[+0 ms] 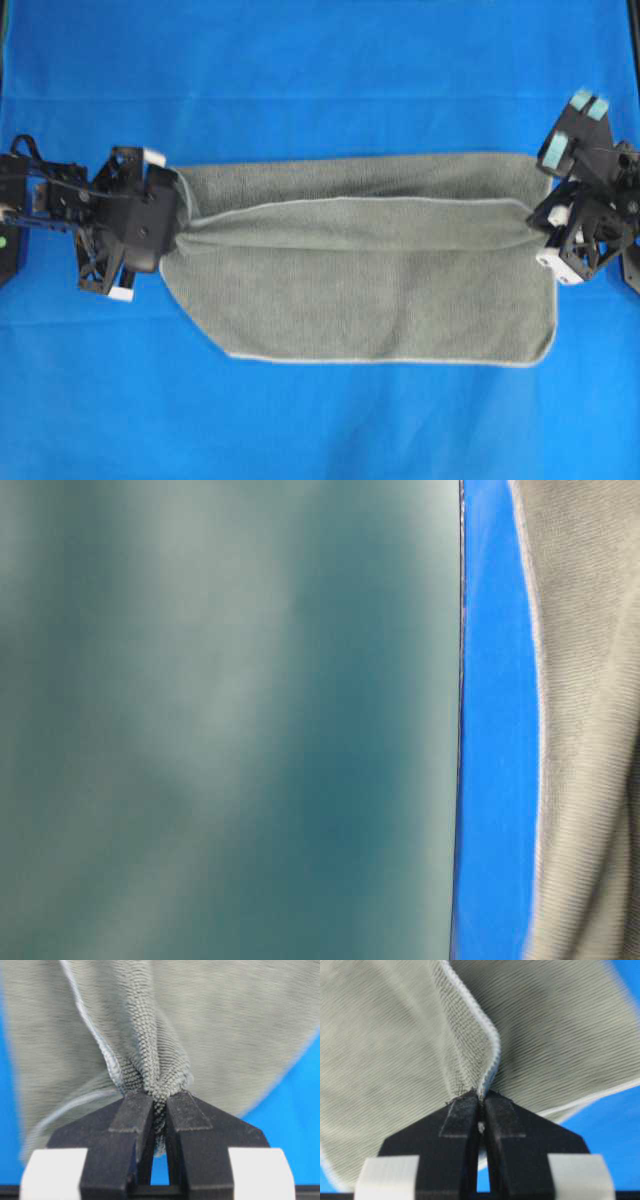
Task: Fold a large towel.
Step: 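Lay the towel flat and regrasp its top corners with both grippers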
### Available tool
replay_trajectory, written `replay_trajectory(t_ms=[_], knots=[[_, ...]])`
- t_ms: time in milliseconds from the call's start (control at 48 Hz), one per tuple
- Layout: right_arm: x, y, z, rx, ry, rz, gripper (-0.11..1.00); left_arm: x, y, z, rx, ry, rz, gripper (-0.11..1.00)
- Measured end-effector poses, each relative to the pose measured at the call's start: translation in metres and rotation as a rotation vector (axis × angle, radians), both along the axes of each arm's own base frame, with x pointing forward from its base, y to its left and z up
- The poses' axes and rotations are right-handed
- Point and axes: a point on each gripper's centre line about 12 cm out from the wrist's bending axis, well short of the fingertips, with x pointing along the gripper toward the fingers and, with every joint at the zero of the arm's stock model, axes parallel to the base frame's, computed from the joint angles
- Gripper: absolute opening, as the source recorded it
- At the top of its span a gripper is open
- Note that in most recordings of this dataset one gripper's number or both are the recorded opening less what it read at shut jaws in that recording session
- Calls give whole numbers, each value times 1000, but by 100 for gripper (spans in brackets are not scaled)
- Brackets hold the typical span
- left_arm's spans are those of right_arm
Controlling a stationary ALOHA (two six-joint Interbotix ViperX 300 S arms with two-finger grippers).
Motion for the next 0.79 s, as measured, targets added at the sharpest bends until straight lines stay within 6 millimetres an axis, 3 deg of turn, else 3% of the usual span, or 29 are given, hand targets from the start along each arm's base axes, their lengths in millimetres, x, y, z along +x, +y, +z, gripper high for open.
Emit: replay_trajectory(t_ms=[271, 396, 521, 667, 708, 792], knots=[[1, 53, -14, 110, -3, 93, 0, 3, -45, -13, -130, 61, 48, 35], [-1, 71, -14, 156, -13, 107, 0, -1, -63, -13, -161, 65, 30, 37], [3, 77, -14, 178, -29, 103, 0, -2, -70, -13, -171, 69, 22, 37], [7, 77, -19, 148, -15, 117, 2, -1, -70, -12, -171, 67, 24, 48], [8, 78, -18, 147, -17, 116, 9, 0, -70, -12, -172, 67, 25, 52], [10, 79, -16, 150, -26, 120, 35, 1, -69, -8, -172, 67, 29, 65]])
